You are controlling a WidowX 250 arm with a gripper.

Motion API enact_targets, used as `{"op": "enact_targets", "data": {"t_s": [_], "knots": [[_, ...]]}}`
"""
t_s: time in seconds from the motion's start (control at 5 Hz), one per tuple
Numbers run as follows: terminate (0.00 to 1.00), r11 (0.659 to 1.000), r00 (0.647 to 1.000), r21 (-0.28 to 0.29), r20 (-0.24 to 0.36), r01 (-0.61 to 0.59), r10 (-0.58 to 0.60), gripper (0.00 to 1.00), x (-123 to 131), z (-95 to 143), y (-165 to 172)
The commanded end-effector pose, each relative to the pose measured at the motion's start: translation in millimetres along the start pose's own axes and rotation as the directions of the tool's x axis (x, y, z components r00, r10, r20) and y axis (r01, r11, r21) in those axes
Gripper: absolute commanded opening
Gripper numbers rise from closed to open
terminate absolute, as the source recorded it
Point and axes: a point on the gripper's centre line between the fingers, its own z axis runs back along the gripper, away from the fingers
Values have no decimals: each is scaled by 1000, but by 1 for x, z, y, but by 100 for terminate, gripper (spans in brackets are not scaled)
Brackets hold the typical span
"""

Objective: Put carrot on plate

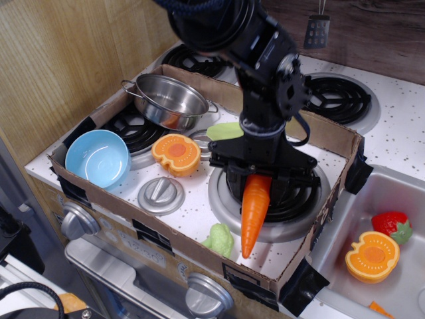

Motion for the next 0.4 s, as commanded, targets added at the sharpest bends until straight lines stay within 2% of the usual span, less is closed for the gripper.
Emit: {"op": "enact_targets", "data": {"t_s": [0.0, 0.2], "knots": [[0, 999, 998, -18, 52, -41, 42, 0, 27, 58, -13], [0, 1000, 999, 15, 42, -14, 14, 0, 44, 68, -10]]}}
